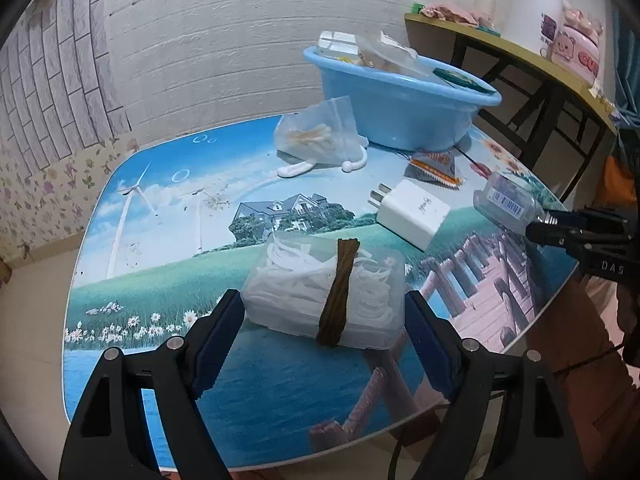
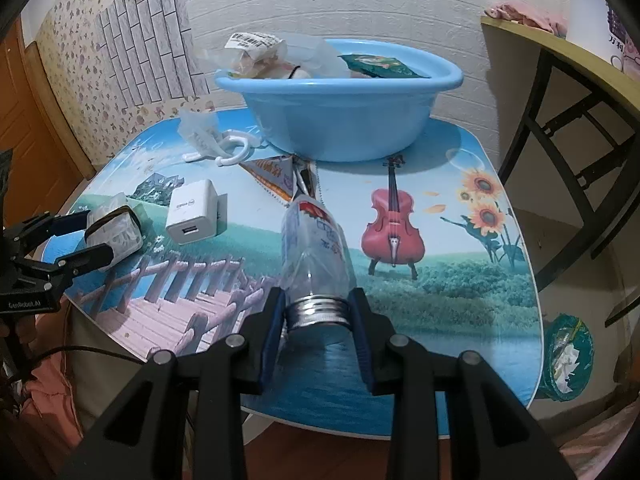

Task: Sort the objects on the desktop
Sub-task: 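Grasp the glass bottle with the right tool while the left tool grasps the cotton swab box, then lift the bottle and swab box and carry both toward the basin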

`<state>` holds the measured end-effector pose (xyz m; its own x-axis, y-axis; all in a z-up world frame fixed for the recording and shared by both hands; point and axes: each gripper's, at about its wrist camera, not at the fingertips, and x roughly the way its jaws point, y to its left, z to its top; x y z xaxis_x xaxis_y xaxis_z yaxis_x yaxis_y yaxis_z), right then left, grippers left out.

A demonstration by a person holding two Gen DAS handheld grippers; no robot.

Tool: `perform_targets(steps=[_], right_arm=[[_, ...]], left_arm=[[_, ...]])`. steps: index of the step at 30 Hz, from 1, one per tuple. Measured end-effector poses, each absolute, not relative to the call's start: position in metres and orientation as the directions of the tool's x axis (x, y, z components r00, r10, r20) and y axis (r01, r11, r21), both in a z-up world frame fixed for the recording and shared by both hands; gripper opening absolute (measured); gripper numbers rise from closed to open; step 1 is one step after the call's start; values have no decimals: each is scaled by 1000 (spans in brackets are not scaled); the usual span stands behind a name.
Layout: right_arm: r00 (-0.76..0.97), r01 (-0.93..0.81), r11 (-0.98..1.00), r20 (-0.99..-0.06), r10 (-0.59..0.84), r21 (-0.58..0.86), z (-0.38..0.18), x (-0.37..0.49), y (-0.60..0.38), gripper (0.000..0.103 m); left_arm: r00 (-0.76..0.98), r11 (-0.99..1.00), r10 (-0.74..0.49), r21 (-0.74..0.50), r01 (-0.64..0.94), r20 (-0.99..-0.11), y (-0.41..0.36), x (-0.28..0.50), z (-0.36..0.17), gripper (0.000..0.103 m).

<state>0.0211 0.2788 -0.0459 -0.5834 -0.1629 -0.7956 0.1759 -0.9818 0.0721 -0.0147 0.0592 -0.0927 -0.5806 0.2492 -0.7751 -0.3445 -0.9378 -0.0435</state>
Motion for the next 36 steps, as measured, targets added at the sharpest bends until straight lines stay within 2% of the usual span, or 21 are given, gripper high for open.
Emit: perform_targets(steps=[15,19,28,36], right_arm=[[-578,169,-982,-799,-166,81,-49,22,280,33],[-582,162,-983,-797,-163,82,-49,20,280,41],[-582,167,-983,-796,-165,82,-51,17,279,42],[-573,175,-981,-802,-167,79,-54,11,277,42]], left_arm=[[-574,-932,242,-24,-360,-782,61,-15,-97,81],[-567,-927,251,-26,-375,-785,62,-19,-99,82],[-555,-920,245,-10,-392,-795,71,-29,-106,82],[-554,-928,259,-44,-371,-791,67,-33,-105,82]])
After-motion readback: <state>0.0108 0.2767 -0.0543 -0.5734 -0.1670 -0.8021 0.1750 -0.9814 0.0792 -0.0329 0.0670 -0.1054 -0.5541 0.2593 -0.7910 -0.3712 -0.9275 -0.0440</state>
